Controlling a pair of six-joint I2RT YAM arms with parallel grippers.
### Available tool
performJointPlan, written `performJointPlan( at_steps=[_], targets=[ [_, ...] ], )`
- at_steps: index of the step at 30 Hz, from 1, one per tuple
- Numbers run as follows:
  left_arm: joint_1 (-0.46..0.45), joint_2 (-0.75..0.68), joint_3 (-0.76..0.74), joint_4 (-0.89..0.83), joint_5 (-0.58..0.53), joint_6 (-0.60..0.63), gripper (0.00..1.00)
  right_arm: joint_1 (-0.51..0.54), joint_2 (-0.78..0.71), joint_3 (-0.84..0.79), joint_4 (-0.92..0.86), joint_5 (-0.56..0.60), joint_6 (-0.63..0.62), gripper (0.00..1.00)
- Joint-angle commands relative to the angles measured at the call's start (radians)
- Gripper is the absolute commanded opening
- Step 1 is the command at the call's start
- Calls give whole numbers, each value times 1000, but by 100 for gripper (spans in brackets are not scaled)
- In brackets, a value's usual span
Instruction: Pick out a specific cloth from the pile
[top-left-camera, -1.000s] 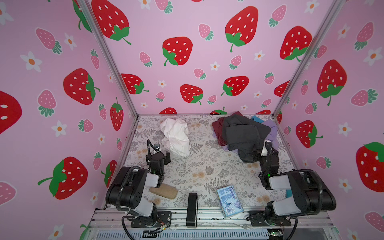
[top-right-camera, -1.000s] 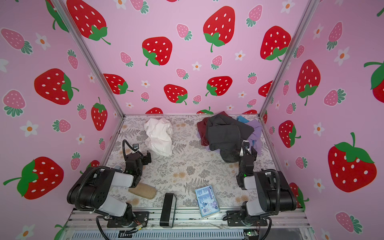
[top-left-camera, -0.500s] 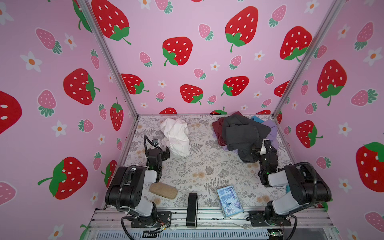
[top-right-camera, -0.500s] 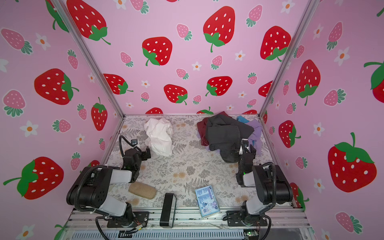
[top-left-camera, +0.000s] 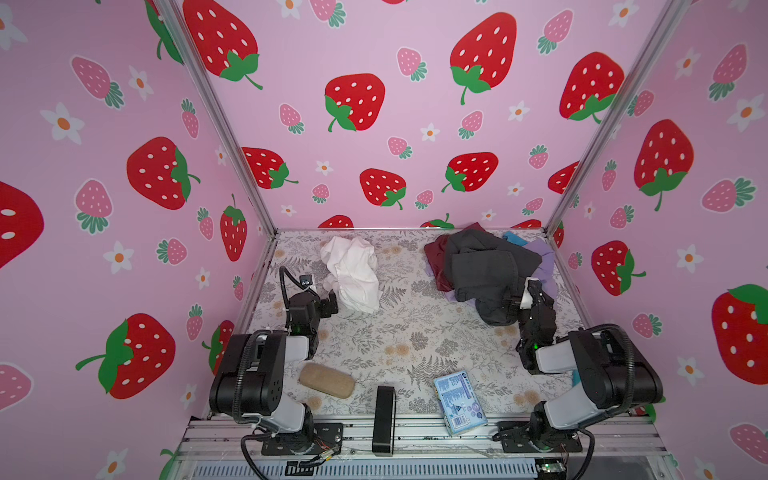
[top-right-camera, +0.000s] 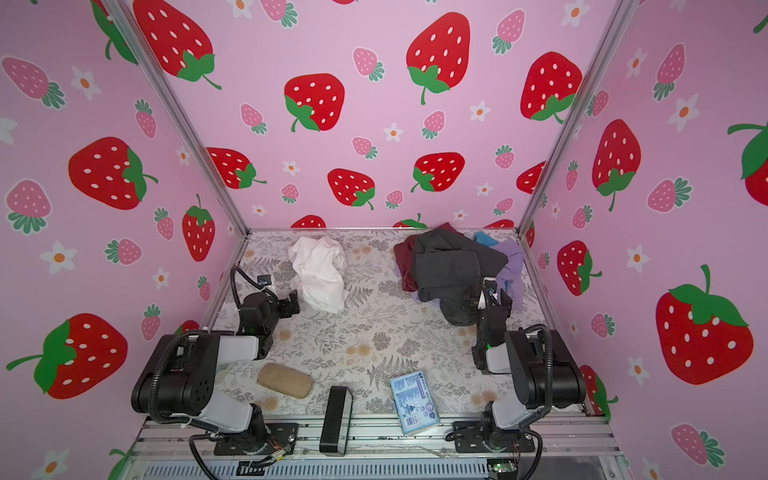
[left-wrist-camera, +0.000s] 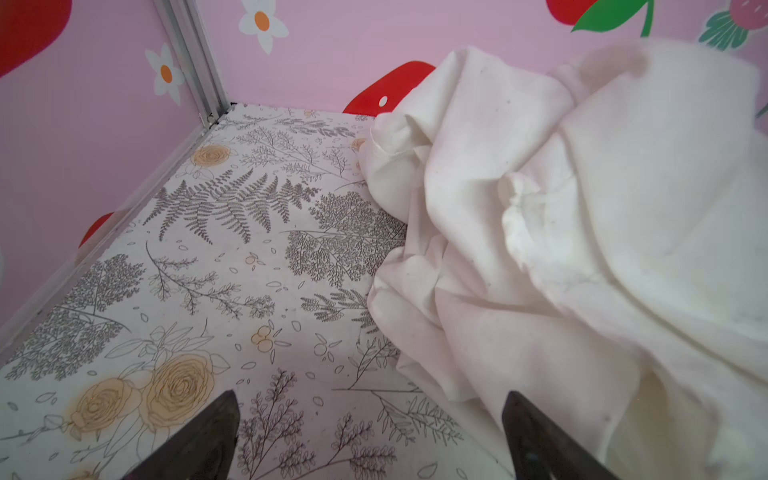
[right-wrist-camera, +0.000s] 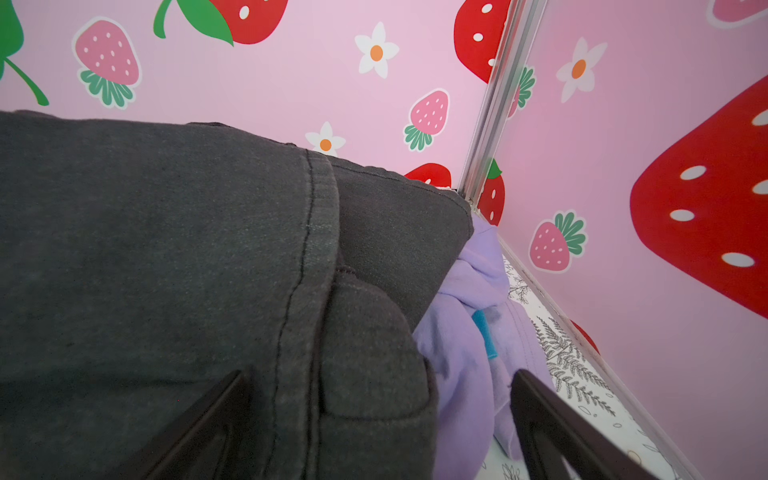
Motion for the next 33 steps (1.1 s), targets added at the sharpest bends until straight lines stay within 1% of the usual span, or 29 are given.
performJointPlan(
  at_steps=[1, 9, 33],
  targets=[
    [4, 7, 24, -53, 24, 3, 99, -4, 9, 9, -21, -7, -13, 100],
    [-8, 4, 26, -58, 8, 12, 99, -4, 9, 9, -20, -7, -14, 100],
    [-8, 4, 24, -58, 7, 13, 99, -4, 9, 10, -21, -7, -14, 100]
  ],
)
